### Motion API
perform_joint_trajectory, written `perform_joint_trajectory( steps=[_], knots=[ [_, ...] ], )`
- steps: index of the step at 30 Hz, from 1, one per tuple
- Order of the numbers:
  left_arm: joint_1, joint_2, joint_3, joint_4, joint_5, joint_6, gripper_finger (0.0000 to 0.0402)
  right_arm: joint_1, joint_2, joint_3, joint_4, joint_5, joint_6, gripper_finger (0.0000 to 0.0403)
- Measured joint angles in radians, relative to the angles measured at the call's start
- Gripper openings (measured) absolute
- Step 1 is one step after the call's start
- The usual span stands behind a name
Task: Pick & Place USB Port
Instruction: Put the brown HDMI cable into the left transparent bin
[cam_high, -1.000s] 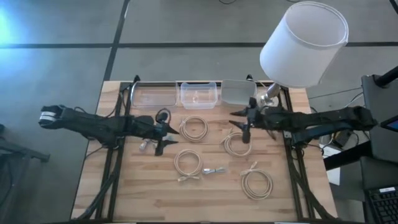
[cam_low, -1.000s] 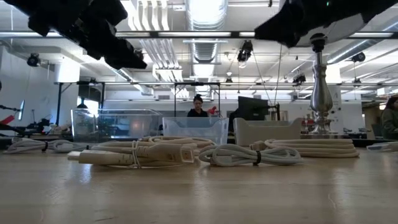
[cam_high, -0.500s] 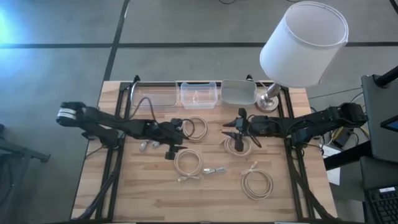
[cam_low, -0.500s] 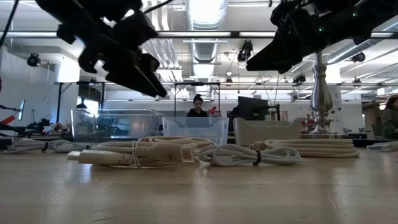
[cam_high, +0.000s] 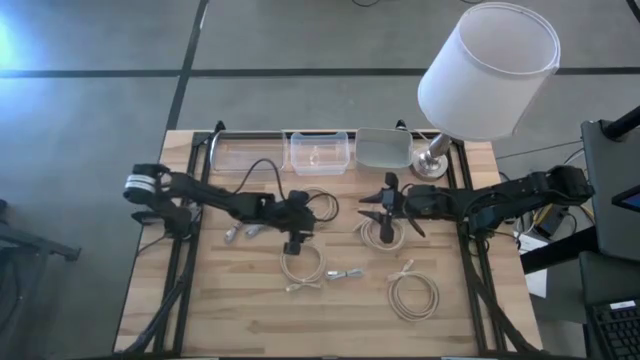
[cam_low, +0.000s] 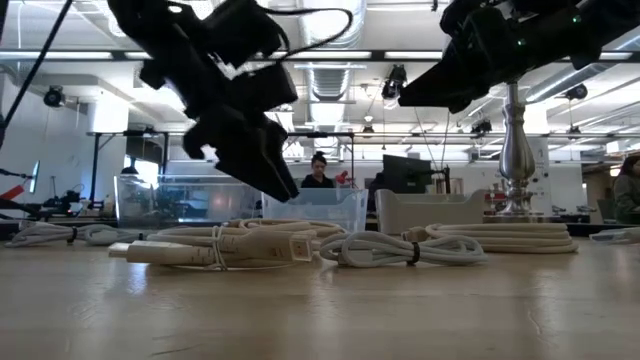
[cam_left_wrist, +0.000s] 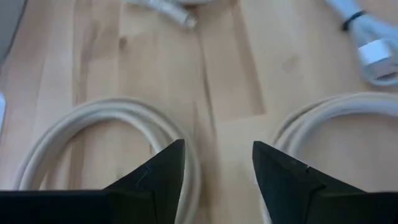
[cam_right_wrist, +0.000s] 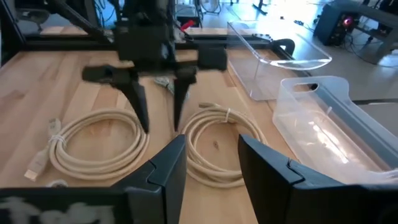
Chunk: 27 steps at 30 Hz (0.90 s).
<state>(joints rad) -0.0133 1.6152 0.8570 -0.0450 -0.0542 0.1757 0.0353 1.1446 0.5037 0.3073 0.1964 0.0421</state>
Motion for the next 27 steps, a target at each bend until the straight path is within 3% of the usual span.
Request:
perform_joint_trajectory(
  steps=[19, 23, 27],
  knots=[
    [0.081, 0.135, 0.026, -0.046, 0.0, -0.042, 0.019, 0.0, -0.004, -0.003, -0.013, -0.022, -0.001, 0.0129],
    [0.081, 0.134, 0.025, -0.047, 0.002, -0.042, 0.016, 0.0, -0.004, -0.003, -0.013, -0.022, -0.001, 0.0128],
    [0.08, 0.134, 0.025, -0.048, 0.012, -0.042, 0.0098, 0.0, -0.004, -0.003, -0.013, -0.022, -0.001, 0.0121]
  ],
)
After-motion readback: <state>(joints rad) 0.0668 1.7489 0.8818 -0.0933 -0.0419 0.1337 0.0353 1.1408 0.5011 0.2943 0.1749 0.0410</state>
